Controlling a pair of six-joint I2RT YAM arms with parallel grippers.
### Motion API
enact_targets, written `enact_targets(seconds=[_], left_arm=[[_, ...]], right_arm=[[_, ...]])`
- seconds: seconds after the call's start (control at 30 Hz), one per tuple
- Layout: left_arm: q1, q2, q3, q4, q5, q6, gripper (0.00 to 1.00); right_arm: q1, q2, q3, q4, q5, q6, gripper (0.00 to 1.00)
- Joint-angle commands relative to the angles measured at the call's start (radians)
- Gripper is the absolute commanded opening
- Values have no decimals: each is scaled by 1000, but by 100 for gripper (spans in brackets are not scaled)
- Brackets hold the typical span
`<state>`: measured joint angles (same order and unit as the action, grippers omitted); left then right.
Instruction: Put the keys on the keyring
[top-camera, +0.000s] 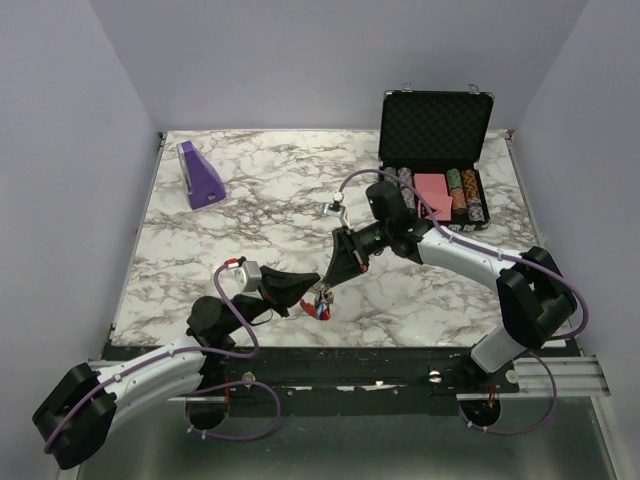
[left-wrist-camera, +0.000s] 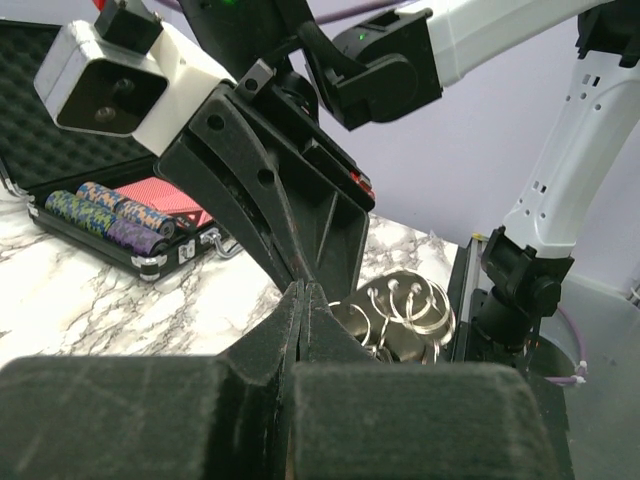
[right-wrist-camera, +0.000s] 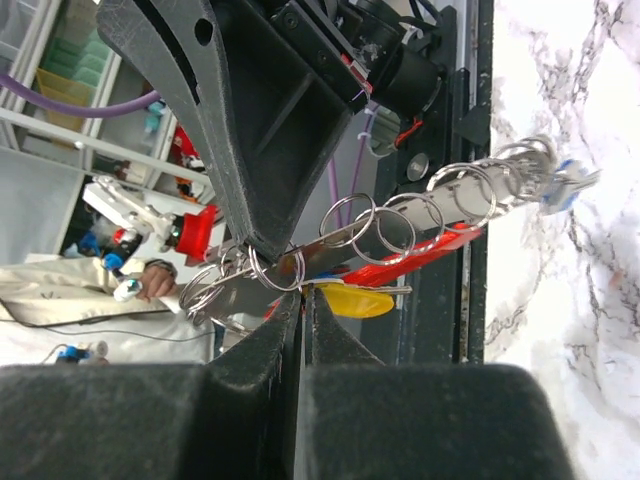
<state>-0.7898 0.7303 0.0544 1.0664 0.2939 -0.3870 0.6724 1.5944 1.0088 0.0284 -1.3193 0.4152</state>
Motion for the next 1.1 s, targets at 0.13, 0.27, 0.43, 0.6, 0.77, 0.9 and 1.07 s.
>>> enact_targets(seconds=[0.13,0.27,0.43,0.6,0.77,0.9,1.07], left_arm=[[-2,29,-50,184,-36,-19,0],[-3,8,-87,170,-33,-23,0],[0,-63,-113,121,-27,-32,0],[4,-138,-117,47,-3,-35,0],[11,-177,-125,21,22,-49,0],[11,-178,-128,21,25,-58,0],[11,-163,-120,26,24,-61,0]], right_arm=[[15,-17,-50,237,-50,189,30],[6,-42,-15,139,-64,75,41],[0,-48,178,-449,52,-483,55],[-4,-22,307,-651,106,-693,57],[-2,-11,355,-702,106,-763,57],[-4,-20,358,-688,78,-803,56],[15,-17,363,-642,78,-785,55]])
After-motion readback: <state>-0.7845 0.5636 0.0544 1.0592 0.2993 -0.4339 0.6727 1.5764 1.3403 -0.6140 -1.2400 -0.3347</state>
